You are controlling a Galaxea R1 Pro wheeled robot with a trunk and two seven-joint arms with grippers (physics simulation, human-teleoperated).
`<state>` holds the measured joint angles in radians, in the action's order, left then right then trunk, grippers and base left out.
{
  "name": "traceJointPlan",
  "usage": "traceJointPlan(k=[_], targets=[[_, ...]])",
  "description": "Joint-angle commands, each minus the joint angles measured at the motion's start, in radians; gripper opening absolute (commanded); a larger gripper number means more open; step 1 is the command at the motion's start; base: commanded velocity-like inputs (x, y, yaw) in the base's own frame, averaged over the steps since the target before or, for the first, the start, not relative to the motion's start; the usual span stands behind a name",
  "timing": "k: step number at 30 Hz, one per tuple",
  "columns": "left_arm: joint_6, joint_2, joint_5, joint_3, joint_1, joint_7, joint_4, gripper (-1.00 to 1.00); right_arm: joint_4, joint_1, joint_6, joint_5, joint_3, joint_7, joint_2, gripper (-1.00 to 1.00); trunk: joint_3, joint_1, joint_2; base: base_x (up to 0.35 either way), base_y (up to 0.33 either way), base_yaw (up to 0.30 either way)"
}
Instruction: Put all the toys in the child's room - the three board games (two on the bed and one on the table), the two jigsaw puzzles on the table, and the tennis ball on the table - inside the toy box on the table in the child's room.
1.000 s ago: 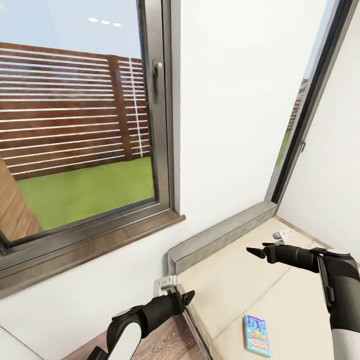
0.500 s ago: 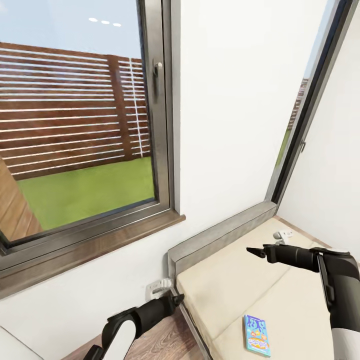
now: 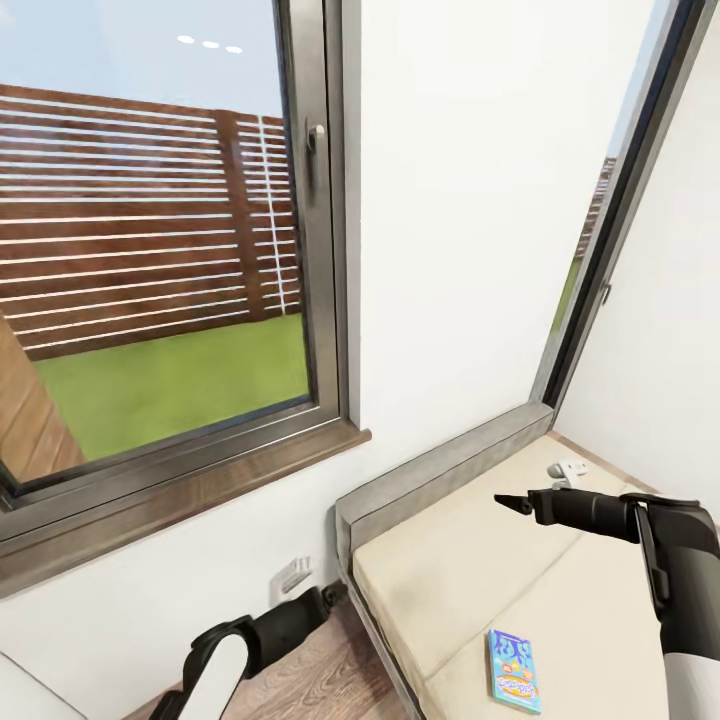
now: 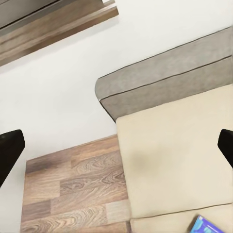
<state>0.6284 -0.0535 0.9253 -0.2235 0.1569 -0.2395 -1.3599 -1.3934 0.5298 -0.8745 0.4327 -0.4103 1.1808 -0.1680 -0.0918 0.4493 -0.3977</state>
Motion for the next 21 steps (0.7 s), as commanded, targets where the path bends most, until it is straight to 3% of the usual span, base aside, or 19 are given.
traceJointPlan(k=[1,7,15,21], targets=[[0.005,0.003,0.019,0.001,0.0,-0.009,-0.002,1.0,-0.001,0.002,-0.006,0.01,-0.001,0.011,-0.001,1.0,-0.002,0.001,-0.002,0.0,0.0,0.0],[0.01,0.007,0.028,0.03,-0.001,-0.01,0.011,1.0,0.007,0.007,-0.044,0.011,0.003,0.011,-0.027,1.0,-0.021,0.024,-0.044,0.0,0.0,0.0],[0.011,0.002,0.029,0.055,0.008,-0.012,0.082,1.0,0.038,0.012,-0.076,0.02,0.011,0.004,-0.034,1.0,-0.046,0.054,-0.1,0.0,0.0,0.0],[0.011,-0.001,0.031,0.059,0.014,-0.012,0.119,1.0,0.106,0.012,-0.09,0.052,0.015,0.0,-0.035,1.0,-0.065,0.077,-0.142,0.0,0.0,0.0]])
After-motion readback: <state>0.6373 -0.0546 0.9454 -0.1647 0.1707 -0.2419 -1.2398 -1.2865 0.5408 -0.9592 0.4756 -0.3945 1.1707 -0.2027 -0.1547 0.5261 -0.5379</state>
